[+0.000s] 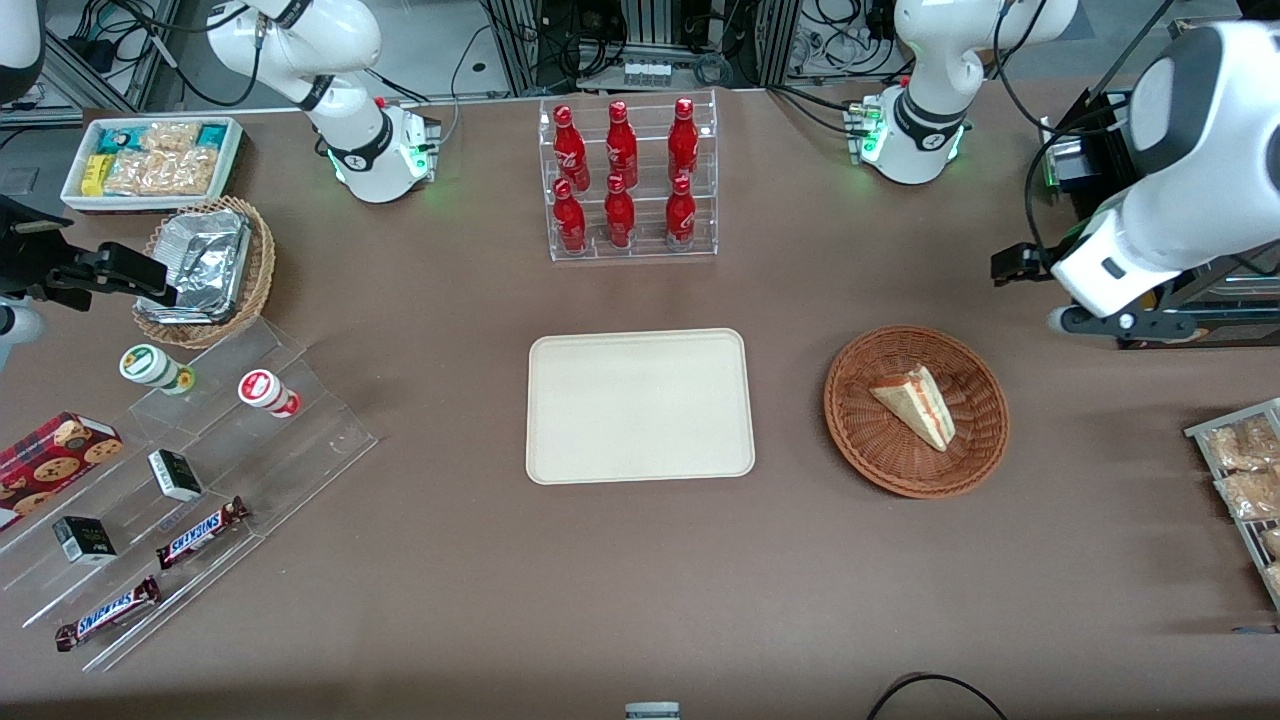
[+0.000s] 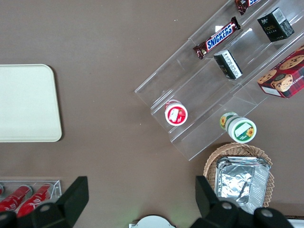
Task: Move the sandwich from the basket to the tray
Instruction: 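Move the open left gripper over the sandwich in the wicker basket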
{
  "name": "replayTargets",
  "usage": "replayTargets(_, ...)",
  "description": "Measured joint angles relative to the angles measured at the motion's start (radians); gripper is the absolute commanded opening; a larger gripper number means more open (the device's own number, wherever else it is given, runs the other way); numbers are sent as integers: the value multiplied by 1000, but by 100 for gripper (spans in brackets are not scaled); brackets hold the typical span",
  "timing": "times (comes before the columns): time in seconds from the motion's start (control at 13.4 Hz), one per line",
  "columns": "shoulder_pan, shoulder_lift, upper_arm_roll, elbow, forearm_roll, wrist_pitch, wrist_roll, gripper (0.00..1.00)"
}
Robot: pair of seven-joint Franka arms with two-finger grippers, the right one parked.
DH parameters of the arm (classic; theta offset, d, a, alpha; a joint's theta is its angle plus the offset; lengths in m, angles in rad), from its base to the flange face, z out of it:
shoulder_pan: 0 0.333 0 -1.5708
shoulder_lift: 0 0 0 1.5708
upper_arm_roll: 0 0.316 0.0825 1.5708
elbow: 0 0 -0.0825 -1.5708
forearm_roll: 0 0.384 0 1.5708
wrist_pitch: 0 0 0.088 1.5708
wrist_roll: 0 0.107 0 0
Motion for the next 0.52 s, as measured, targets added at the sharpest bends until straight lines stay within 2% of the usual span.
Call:
replayTargets(0.3, 0, -83, 3, -205, 0, 150, -44, 100)
replayTargets(0.52, 0, -108, 1, -288, 0, 237, -152, 100)
